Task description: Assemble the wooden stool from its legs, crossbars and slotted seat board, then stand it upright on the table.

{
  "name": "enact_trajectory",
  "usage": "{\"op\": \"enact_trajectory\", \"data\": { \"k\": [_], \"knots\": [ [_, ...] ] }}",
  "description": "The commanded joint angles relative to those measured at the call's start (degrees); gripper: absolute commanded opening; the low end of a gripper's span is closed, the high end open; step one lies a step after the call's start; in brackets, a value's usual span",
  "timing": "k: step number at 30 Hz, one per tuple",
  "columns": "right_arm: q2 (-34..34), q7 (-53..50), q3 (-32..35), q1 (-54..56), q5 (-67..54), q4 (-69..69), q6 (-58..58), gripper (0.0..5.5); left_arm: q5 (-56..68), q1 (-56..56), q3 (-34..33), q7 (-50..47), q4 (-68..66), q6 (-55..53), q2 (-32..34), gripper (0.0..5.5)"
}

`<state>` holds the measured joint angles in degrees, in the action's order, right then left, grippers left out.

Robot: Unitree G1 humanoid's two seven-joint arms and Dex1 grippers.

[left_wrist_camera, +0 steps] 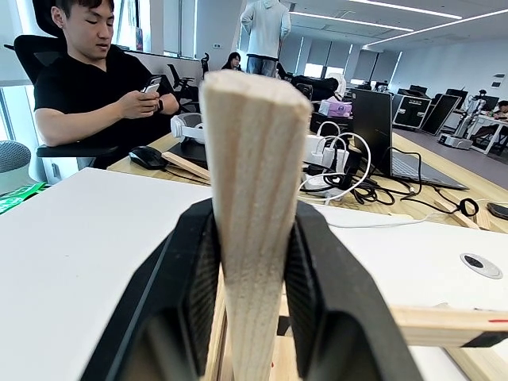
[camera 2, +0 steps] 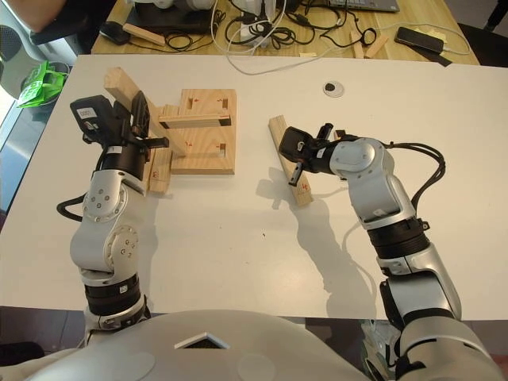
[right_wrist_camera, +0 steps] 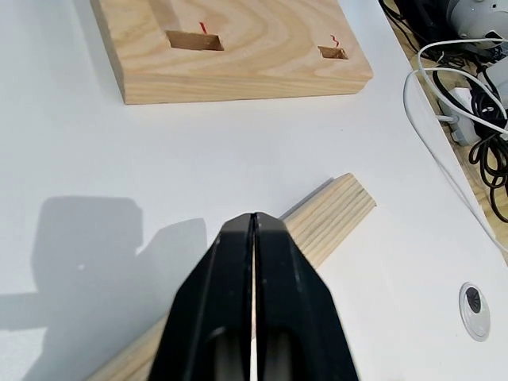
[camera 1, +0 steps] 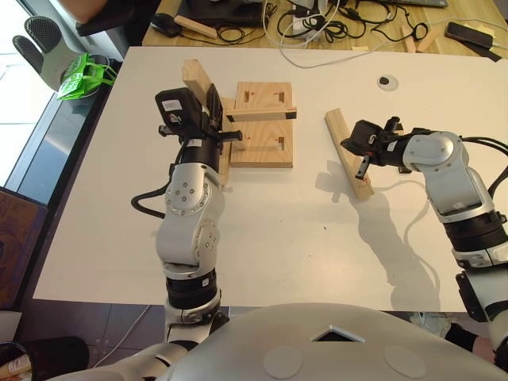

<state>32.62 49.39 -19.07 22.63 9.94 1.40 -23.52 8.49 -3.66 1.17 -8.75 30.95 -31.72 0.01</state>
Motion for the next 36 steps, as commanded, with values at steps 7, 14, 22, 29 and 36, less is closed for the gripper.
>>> {"op": "enact_trajectory", "data": {
  "k": [7, 14, 22, 29, 36],
  "knots": [
    [0.18, 0.34, -1.11, -2.01, -0.35, 0.66, 1.35, 0.0, -2.44, 0.49, 2.09, 1.66, 1.16, 4.93, -0.51, 1.95],
    [-0.05, 0.13, -0.98, -2.2, -0.42, 0.55, 1.46, 0.0, -6.57, -1.83, 2.41, 2.27, 3.45, 7.48, 1.47, 2.68],
    [0.41, -0.83, 0.02, -3.44, -0.36, 1.64, 1.07, 0.0, -8.88, -14.14, -14.86, 4.09, 5.16, 1.78, 13.6, 2.68],
    [0.5, -1.74, 1.23, -6.04, -0.65, 4.53, -0.69, 0.0, -0.9, 4.04, -28.53, 16.01, -12.2, -3.78, 18.86, 3.63],
    [-0.09, -1.91, 1.12, -6.74, -1.07, 5.95, -1.9, 0.0, -0.57, 8.48, -15.37, 28.04, -16.58, -8.64, 24.24, 3.95]
  ]
}}
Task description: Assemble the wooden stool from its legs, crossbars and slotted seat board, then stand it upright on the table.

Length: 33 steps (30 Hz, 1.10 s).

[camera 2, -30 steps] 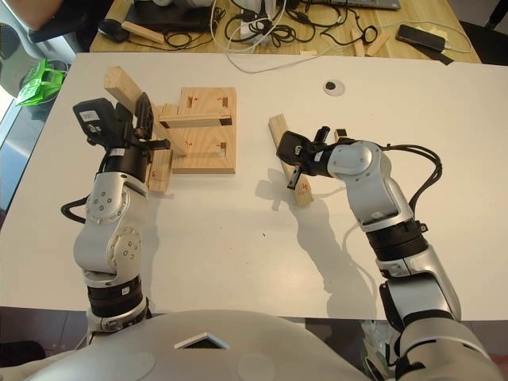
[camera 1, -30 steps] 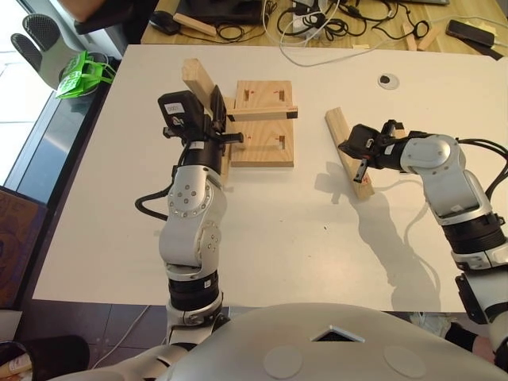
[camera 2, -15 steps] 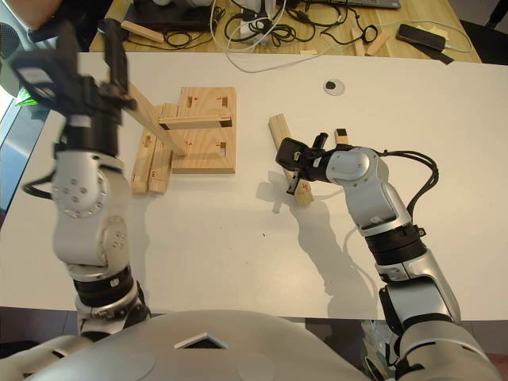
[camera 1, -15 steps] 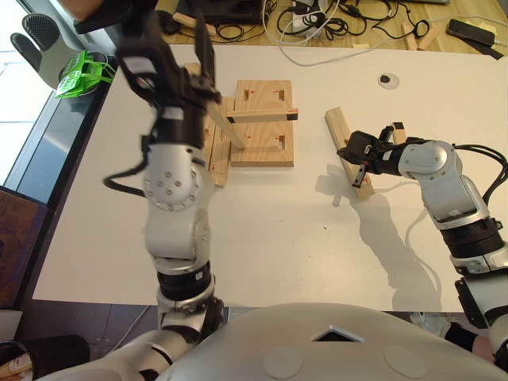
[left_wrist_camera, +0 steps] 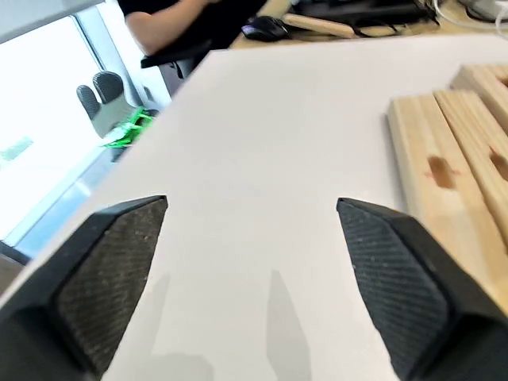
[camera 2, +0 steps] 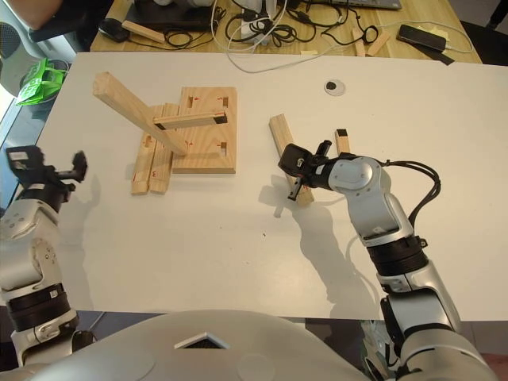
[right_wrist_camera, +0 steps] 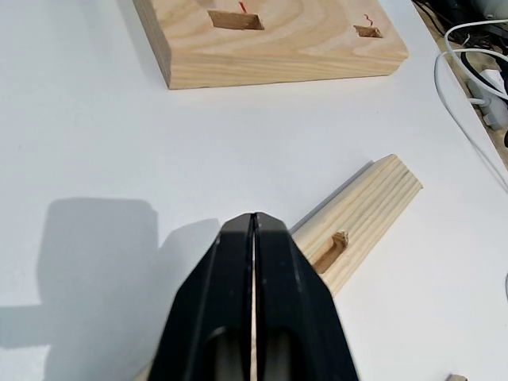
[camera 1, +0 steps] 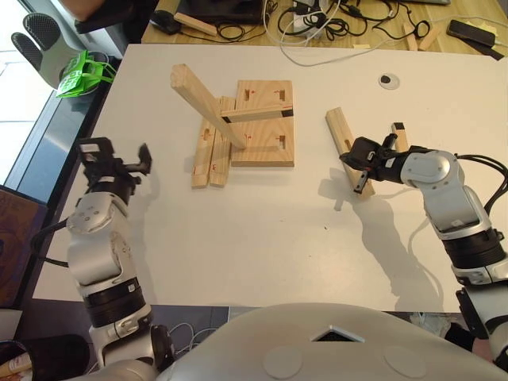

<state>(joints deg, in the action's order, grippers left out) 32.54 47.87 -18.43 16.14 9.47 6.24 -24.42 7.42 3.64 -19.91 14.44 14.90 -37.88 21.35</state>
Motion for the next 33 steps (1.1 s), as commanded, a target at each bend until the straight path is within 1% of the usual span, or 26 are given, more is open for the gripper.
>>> {"op": "enact_trajectory", "data": {
  "k": [1, 11, 18, 33],
  "knots": [
    [-0.07, -0.42, 0.41, -0.23, -0.66, 1.19, -1.11, 0.0, 0.69, 1.19, 6.4, 5.44, -0.69, -2.95, 3.0, 3.95],
    [-0.58, -0.74, 0.17, -0.11, -0.79, 1.38, -1.56, 0.0, 2.44, -0.3, 7.51, 5.44, -0.92, -2.52, 1.25, 3.95],
    [-0.52, -0.93, 0.12, 0.09, -0.78, 1.19, -1.23, 0.0, 1.92, -0.38, 9.28, 4.9, -0.77, -2.04, 1.46, 3.95],
    [-0.49, -1.19, 0.12, 0.67, -0.71, 0.74, -1.08, 0.0, 2.08, 1.23, 10.41, 4.53, -0.98, -1.82, 1.56, 3.95]
  ]
}}
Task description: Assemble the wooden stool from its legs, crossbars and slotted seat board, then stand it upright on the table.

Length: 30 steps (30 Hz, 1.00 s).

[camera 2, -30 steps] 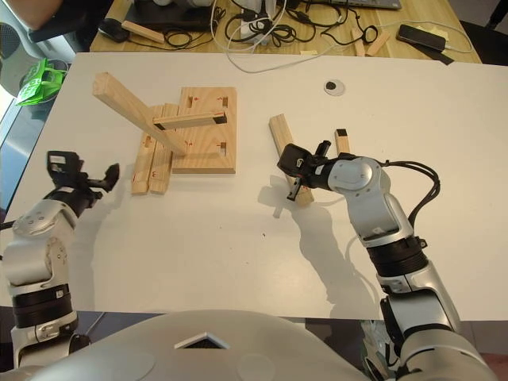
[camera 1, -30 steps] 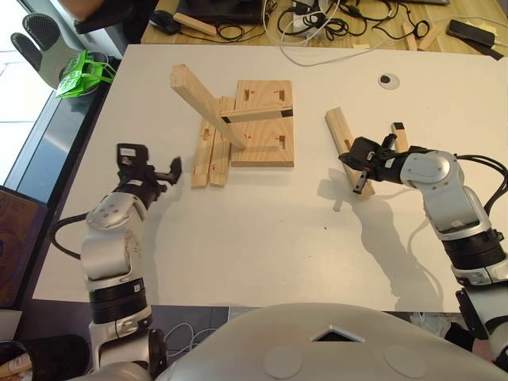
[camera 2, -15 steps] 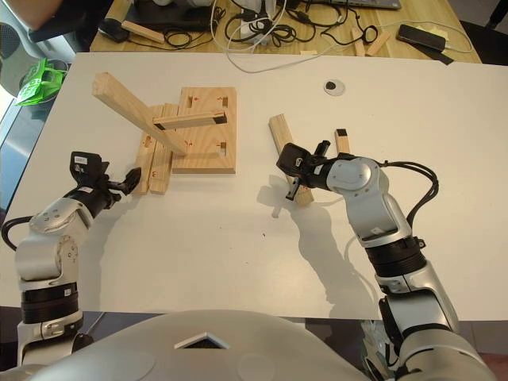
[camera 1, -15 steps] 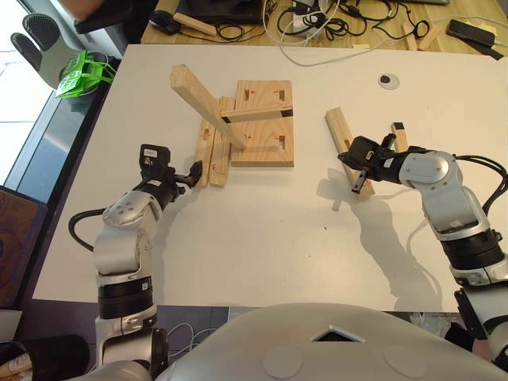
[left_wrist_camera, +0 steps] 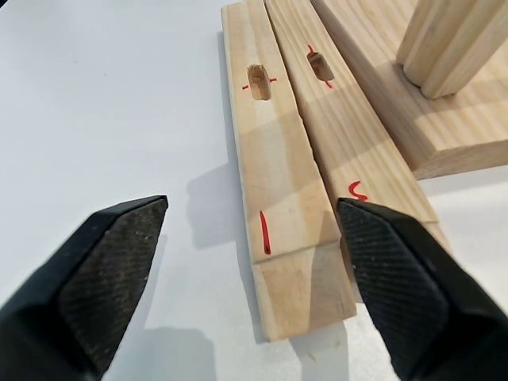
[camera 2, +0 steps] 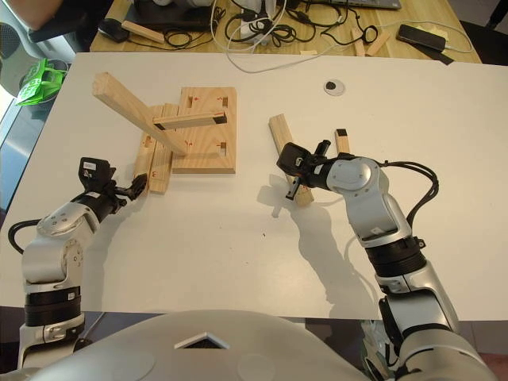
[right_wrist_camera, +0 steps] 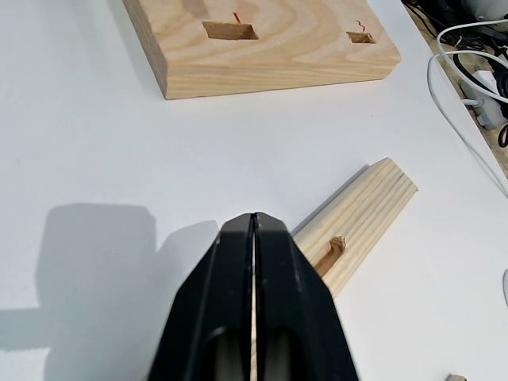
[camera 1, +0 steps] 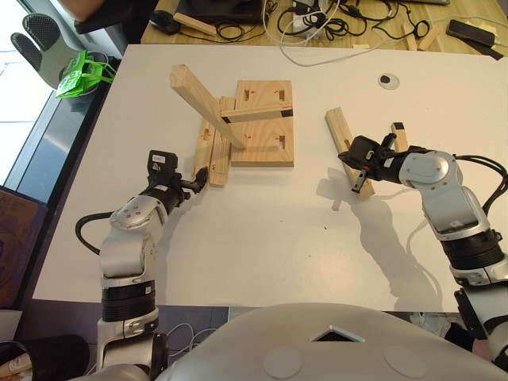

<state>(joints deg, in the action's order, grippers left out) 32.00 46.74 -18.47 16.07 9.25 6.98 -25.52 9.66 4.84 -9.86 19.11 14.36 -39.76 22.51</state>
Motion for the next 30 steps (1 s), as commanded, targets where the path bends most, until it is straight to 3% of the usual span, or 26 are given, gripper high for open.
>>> {"op": "enact_trajectory", "data": {
  "k": [1, 20, 30],
  "knots": [
    [0.05, -0.07, 0.16, 0.78, -0.48, -0.01, 0.01, 0.0, -0.21, -0.12, 0.45, -0.2, -0.51, 0.03, 0.36, 3.95],
    [-0.55, -0.31, 0.14, 1.41, -0.97, -0.22, -0.38, 0.0, -1.95, -0.53, 1.95, -3.35, -2.71, -3.19, 0.54, 3.95],
    [-0.5, -0.23, -0.06, 2.03, -1.14, -0.55, -0.03, 0.0, 0.78, -6.97, 0.61, 0.41, -18.88, 2.24, 0.23, 3.95]
  ]
}}
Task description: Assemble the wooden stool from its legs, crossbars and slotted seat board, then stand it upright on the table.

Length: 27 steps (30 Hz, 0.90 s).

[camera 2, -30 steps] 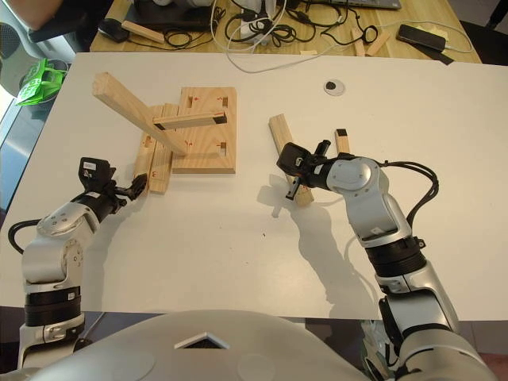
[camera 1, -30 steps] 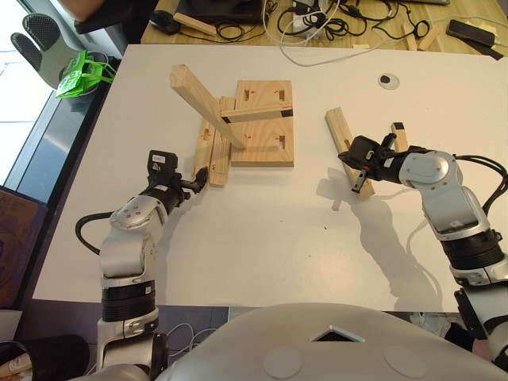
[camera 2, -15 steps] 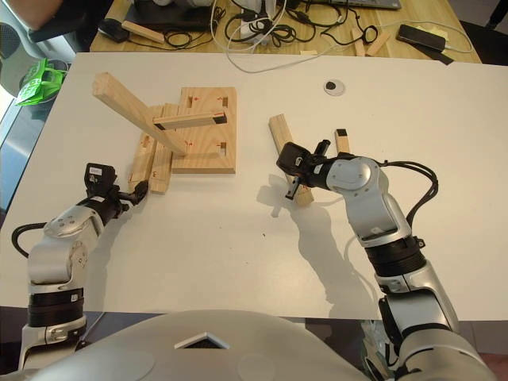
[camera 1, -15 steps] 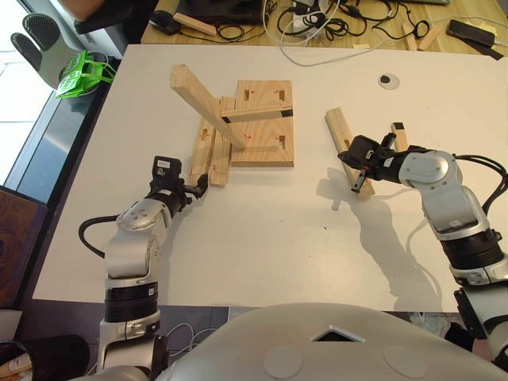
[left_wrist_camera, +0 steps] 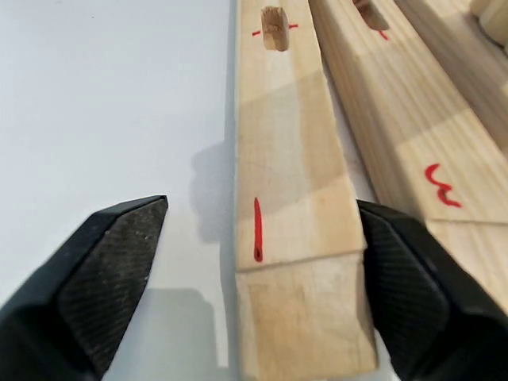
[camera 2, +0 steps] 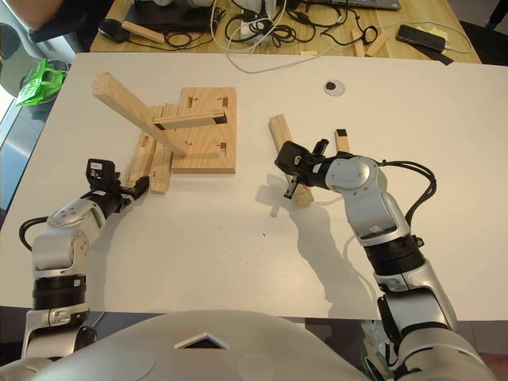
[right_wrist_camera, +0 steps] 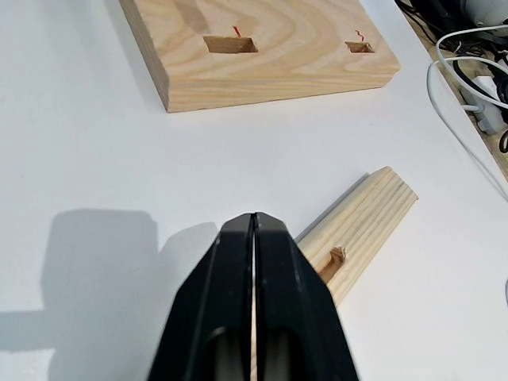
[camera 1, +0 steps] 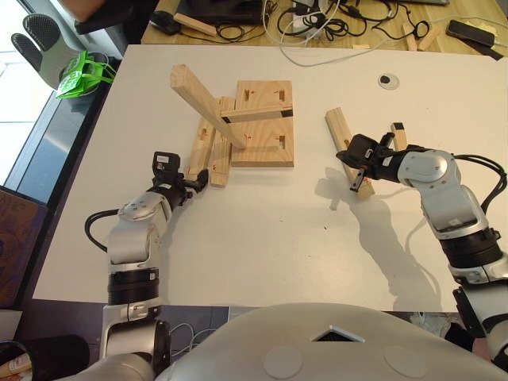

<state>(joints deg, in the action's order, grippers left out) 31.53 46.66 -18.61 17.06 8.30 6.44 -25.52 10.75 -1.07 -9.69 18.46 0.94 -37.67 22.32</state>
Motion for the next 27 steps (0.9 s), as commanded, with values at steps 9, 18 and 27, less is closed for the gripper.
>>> {"op": "enact_trajectory", "data": {
  "k": [9, 18, 27],
  "knots": [
    [0.05, -0.28, -0.09, 1.58, -0.06, -0.9, 0.99, 0.0, -1.56, -2.48, 4.02, 5.78, -13.05, 4.27, 2.79, 2.95],
    [-0.99, -2.62, 1.59, 4.01, -0.22, -4.45, 3.55, 0.0, -0.02, 0.91, 3.11, 5.21, -10.01, 3.73, 1.8, 2.08],
    [-4.17, -8.23, 5.1, 7.17, -0.63, -9.51, 5.57, 0.0, 3.9, -0.25, -2.92, 1.44, -7.88, 7.15, -1.82, 2.07]
  ]
}}
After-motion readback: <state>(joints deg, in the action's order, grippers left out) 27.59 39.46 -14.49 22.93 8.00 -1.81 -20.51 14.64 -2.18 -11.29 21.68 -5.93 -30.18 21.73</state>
